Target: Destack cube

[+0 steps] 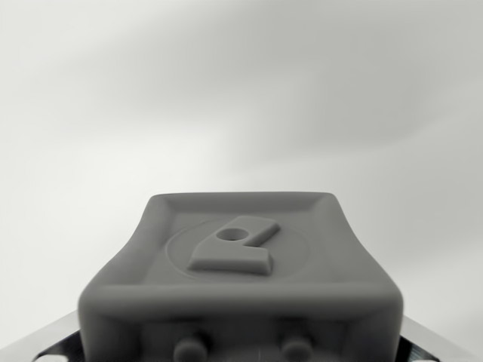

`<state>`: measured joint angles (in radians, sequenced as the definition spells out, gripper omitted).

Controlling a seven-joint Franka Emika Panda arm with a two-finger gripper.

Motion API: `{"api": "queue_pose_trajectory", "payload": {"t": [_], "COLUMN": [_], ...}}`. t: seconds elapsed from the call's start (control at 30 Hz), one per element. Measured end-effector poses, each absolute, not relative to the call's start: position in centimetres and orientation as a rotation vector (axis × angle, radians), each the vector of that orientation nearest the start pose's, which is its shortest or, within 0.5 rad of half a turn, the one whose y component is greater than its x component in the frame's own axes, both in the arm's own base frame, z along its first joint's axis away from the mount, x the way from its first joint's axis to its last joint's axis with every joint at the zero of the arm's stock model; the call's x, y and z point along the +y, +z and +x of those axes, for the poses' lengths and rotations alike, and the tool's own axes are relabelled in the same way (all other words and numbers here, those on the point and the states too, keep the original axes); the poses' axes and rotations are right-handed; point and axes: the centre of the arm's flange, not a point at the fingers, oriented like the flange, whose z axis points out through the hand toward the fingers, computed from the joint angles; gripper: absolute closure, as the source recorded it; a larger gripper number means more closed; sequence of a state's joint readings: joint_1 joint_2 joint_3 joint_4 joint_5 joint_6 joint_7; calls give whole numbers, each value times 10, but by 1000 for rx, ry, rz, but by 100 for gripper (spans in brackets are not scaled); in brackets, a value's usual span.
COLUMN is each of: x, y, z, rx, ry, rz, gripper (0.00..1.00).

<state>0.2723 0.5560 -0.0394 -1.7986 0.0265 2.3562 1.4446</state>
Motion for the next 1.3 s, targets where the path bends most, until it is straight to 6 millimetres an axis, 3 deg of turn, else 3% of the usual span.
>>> {"api": "queue_pose_trajectory", "payload": {"t": [0.87, 1.3], "x": [199, 199], "y": [229, 188], "z": [646, 645], "rx": [1895, 1901], "ry": [-5, -1], "rz": [-2504, -2508], "gripper": [100, 100]}}
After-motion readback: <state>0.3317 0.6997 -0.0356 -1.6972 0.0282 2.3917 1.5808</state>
